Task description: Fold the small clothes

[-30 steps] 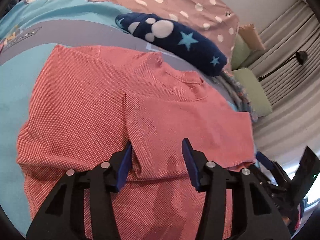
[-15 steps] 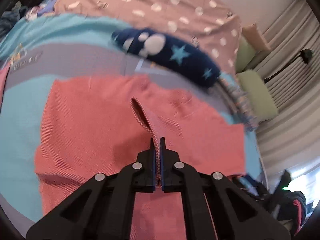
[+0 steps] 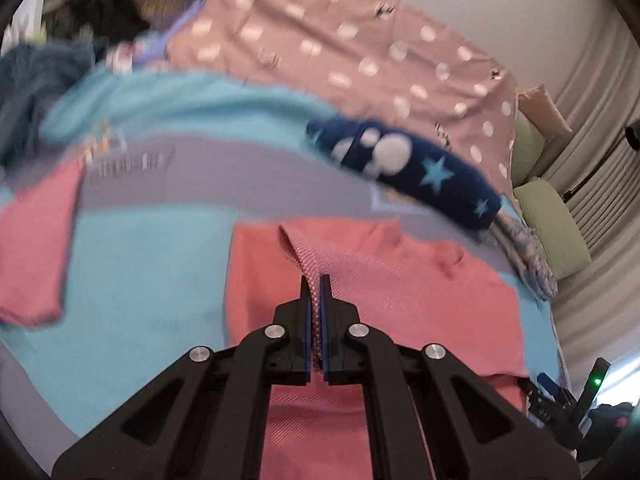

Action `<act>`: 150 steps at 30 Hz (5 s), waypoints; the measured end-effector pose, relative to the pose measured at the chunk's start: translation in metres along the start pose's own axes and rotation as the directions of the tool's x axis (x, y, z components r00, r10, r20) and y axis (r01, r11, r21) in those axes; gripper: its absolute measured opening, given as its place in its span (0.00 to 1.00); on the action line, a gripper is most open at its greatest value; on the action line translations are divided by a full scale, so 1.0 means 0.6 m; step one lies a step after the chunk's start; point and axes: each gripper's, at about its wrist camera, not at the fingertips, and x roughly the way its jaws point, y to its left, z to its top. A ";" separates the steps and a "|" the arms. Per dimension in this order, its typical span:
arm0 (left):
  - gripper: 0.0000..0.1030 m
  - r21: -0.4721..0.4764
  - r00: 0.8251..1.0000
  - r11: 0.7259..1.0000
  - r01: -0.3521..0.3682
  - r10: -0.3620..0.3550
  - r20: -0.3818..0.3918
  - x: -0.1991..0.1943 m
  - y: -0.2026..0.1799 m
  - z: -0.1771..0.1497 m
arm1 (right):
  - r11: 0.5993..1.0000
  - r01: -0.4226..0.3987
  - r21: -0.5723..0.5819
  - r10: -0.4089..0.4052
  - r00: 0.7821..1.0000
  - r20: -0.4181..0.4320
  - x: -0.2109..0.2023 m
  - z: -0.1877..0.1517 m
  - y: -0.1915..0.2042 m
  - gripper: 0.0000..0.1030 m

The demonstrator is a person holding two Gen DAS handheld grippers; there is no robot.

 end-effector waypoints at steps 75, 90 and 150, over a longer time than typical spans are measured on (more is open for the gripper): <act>0.04 0.037 0.994 0.994 0.106 -0.106 -0.002 0.130 0.064 0.072 | 0.874 -0.475 0.106 0.482 0.874 -0.061 0.144 0.229 0.022 0.06; 0.49 0.148 0.993 0.987 -0.066 0.050 0.109 -0.008 0.053 -0.005 | 0.903 -0.430 -0.023 0.430 0.903 -0.009 -0.035 0.056 -0.019 0.61; 0.40 -0.075 0.920 0.921 0.383 -0.387 -0.057 -0.278 0.140 -0.510 | 0.583 -0.695 0.421 0.781 0.622 -0.056 -0.267 -0.373 -0.115 0.76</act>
